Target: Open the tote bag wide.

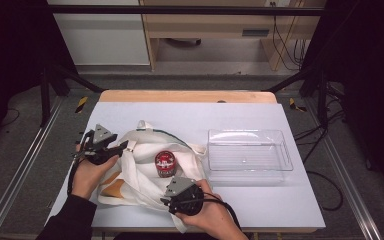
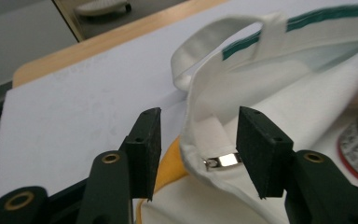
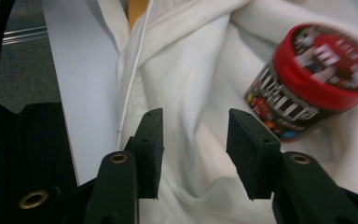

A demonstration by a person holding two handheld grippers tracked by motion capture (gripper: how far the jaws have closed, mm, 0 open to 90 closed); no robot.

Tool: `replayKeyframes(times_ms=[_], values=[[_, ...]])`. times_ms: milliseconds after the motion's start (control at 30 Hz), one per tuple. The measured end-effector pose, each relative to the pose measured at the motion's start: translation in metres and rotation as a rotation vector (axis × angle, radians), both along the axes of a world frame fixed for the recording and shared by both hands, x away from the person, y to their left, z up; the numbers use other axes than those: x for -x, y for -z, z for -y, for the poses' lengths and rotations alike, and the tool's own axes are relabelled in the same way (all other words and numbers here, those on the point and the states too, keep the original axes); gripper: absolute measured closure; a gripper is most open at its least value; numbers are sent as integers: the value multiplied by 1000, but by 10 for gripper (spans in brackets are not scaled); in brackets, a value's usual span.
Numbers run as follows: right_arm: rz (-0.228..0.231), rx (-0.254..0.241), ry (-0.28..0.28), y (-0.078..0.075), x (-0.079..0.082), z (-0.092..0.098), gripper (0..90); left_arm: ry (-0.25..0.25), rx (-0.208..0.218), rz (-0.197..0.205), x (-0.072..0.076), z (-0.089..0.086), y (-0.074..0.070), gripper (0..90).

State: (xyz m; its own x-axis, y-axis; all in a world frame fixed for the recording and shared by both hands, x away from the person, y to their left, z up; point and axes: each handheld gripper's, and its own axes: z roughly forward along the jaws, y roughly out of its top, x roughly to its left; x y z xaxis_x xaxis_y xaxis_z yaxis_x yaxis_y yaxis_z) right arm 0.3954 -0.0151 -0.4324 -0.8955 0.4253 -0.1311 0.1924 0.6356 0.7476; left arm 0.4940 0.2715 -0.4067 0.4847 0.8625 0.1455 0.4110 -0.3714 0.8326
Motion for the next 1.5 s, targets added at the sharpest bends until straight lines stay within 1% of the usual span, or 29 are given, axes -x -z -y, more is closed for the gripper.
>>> replayKeyframes(times_ms=[33, 67, 100, 133, 167, 233, 267, 300, 333, 433, 467, 500, 533, 567, 600, 633, 667, 700, 833, 867, 900, 1000, 1100, 1233, 1267, 1333, 1367, 1400, 1500], values=[[7, 1, -3, -6, -1, 2, 520, 4, 2, 4, 5, 0, -1, 476], [6, -7, 2, -11, -3, 3, 492, 4, 2, 4, 5, 0, -1, 463], [7, -16, 5, -19, -7, 5, 473, 3, 18, 1, 21, -1, -1, 447], [7, -16, 5, -19, -7, 5, 473, 3, 18, 1, 21, -1, -1, 433], [9, -27, 12, -31, -15, 8, 429, 10, 17, 0, 35, 1, 2, 428], [12, -30, 20, -43, -27, 12, 390, 25, 3, 9, 48, 5, 6, 412], [15, -39, 20, -50, -36, 14, 369, 25, 3, 9, 48, 5, 6, 407], [13, -42, 23, -54, -43, 16, 354, 34, 13, 11, 59, 9, 9, 405], [11, -40, 31, -59, -50, 17, 337, 43, 14, 12, 62, 12, 11, 401], [12, -22, 55, -70, -71, 17, 320, 48, -26, 26, 75, 19, 19, 391], [12, -22, 55, -70, -71, 17, 320, 48, -26, 26, 75, 19, 19, 388], [13, -16, 63, -72, -77, 16, 319, 43, -24, 25, 78, 19, 21, 388], [9, -8, 73, -74, -84, 16, 315, 36, -7, 29, 81, 18, 23, 386], [6, 7, 85, -76, -97, 14, 309, 33, 11, 24, 85, 17, 27, 391], [6, 7, 85, -76, -97, 14, 309, 33, 11, 24, 85, 17, 27, 392], [-2, 14, 91, -77, -104, 12, 302, 34, 5, 24, 85, 18, 29, 393], [2, 36, 99, -77, -117, 9, 289, 25, 2, 24, 86, 17, 31, 394], [-2, 46, 103, -77, -124, 7, 270, 19, 17, 24, 85, 16, 32, 398], [-54, 70, 85, -70, -149, -1, 225, 24, 17, 12, 84, 17, 34, 421], [-67, 81, 82, -67, -155, -4, 233, 24, 17, 12, 84, 17, 34, 430], [-74, 94, 77, -64, -160, -6, 259, 29, -3, 30, 84, 18, 35, 443], [-82, 124, 65, -56, -173, -13, 333, 34, 4, 13, 85, 18, 38, 458], [-87, 153, 54, -50, -180, -18, 364, 35, 15, 4, 84, 17, 40, 471], [-91, 176, 48, -44, -186, -22, 399, 42, 8, -5, 84, 16, 41, 481], [-100, 188, 31, -41, -188, -24, 410, 43, 9, -5, 84, 16, 41, 484], [-105, 192, 24, -39, -188, -25, 416, 43, 11, -5, 84, 16, 41, 487], [-106, 214, 5, -37, -187, -27, 428, 46, 14, -9, 84, 17, 41, 491], [-106, 214, 5, -37, -187, -27, 428, 46, 14, -9, 84, 17, 41, 497], [-111, 243, -16, -33, -186, -31, 478, 49, 16, -13, 84, 16, 42, 512]])
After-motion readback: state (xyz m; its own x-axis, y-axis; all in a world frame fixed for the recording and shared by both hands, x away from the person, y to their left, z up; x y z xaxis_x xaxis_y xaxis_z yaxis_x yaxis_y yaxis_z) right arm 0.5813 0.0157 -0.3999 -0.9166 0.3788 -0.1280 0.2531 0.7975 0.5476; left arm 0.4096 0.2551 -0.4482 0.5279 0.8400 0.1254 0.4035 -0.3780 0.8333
